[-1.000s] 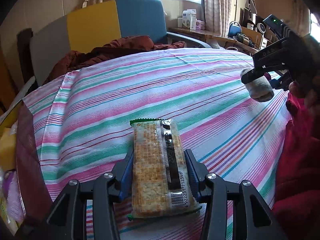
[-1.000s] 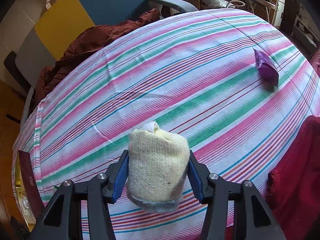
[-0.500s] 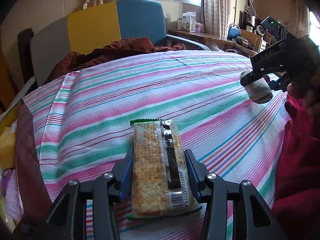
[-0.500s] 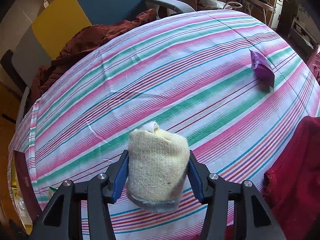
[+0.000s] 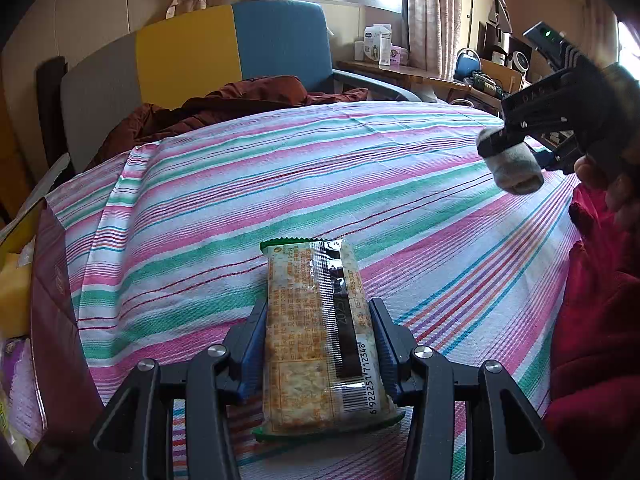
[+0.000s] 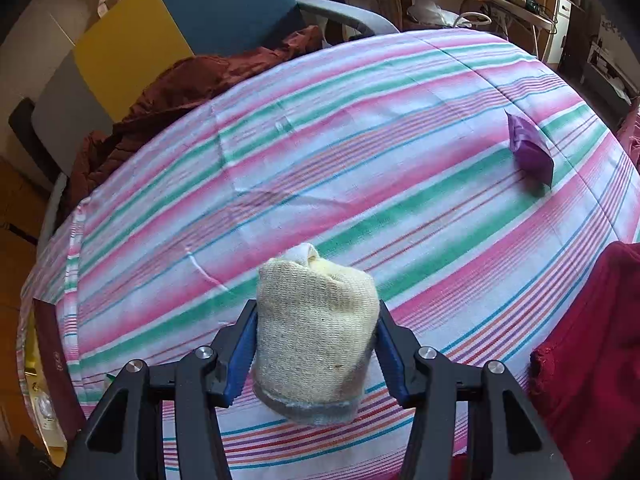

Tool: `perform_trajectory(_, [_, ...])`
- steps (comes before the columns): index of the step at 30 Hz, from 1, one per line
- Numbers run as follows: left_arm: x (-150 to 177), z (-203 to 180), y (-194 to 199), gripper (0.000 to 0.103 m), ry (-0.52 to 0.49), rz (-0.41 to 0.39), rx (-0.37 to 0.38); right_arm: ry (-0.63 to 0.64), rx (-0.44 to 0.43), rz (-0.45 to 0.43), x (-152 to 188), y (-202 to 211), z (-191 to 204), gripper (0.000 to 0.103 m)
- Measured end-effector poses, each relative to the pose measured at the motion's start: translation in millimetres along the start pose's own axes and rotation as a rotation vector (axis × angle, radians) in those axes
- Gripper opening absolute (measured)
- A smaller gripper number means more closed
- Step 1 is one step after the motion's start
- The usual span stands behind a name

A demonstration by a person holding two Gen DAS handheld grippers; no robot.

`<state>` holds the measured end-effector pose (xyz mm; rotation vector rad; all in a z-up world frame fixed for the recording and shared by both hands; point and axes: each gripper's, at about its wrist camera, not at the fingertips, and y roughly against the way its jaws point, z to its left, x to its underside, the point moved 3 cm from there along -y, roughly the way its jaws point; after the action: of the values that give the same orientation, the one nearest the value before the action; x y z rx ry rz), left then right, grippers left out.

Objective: Organize objects
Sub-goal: 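Lift the cracker packet with left tool while right lifts the white sock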

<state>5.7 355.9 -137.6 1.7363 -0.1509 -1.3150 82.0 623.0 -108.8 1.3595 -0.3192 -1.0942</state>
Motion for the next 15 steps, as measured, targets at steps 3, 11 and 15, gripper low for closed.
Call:
perform_trajectory(3, [0, 0, 0, 0.049, -0.001, 0.000, -0.001, 0.007, -0.027, -0.019, -2, 5, 3, 0.055])
perform_trajectory(11, [-2, -3, 2, 0.049, -0.014, 0.010, -0.017, 0.019, -0.041, -0.032, -2, 10, 8, 0.055])
perform_trajectory(15, [-3, -3, 8, 0.048, -0.020, 0.039, -0.029, 0.030, -0.051, -0.042, -3, 13, 10, 0.055])
